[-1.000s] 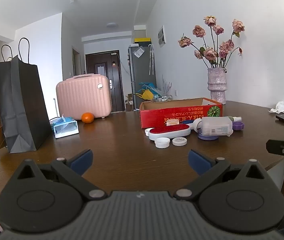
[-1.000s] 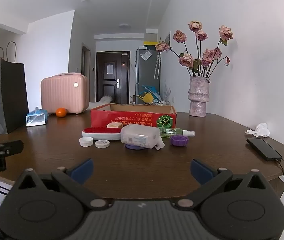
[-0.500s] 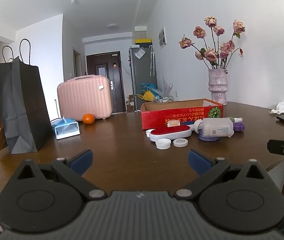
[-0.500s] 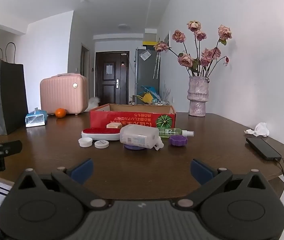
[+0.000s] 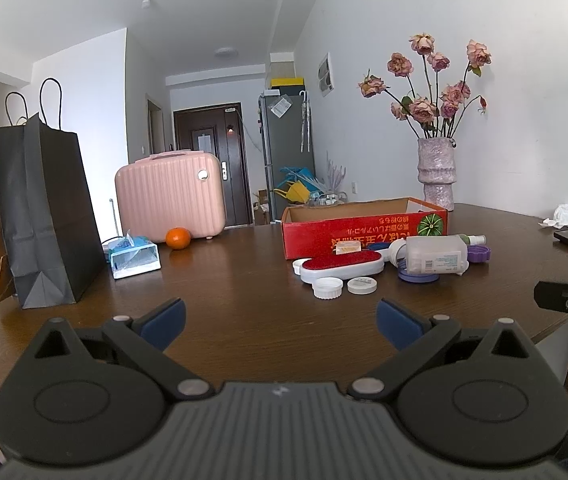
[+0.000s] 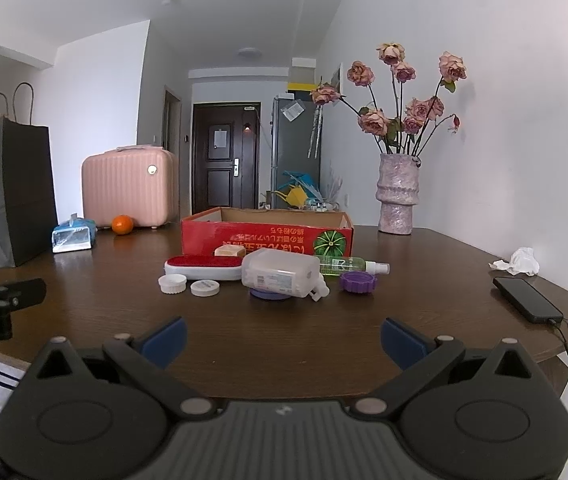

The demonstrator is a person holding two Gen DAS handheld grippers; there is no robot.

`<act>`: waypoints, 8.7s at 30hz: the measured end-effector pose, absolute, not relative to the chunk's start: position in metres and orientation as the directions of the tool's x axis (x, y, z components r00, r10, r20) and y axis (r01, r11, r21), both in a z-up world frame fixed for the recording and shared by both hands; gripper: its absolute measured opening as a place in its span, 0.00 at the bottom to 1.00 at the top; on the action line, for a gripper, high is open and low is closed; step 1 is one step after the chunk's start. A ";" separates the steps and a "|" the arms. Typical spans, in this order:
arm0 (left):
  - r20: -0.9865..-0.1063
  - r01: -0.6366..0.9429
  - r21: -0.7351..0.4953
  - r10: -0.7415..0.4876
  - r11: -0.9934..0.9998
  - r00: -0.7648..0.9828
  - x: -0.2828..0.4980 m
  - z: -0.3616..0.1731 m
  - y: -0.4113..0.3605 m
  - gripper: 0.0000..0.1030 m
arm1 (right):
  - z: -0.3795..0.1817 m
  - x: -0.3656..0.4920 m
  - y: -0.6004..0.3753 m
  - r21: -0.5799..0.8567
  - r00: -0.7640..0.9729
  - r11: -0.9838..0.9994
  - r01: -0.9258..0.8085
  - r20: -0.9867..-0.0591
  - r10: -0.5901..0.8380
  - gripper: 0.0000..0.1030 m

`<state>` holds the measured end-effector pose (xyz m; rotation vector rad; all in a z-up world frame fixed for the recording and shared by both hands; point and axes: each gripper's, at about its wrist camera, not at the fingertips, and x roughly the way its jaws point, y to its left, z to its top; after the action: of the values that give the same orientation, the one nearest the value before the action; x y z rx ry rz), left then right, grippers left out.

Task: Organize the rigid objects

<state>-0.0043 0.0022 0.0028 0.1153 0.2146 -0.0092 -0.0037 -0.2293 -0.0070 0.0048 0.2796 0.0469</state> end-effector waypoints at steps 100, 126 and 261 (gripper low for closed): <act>-0.614 0.239 -0.056 -0.222 0.970 0.758 0.264 -0.027 0.003 0.58 | -0.023 0.247 -0.168 0.107 0.695 0.901 -0.422 -0.600 0.396 0.59; -0.557 0.191 -0.145 -0.240 0.971 0.795 0.193 -0.003 0.032 0.40 | -0.011 0.223 -0.171 0.056 0.749 0.909 -0.413 -0.546 0.374 0.37; -0.404 0.250 -0.049 -0.248 0.967 0.880 0.199 -0.002 -0.012 1.00 | -0.004 0.164 -0.290 0.174 0.913 0.979 -0.106 -0.372 0.165 0.96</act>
<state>0.1991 -0.0123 -0.0022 0.0041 0.4203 -0.2595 0.1642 -0.2900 -0.0036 0.1522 0.3953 0.1403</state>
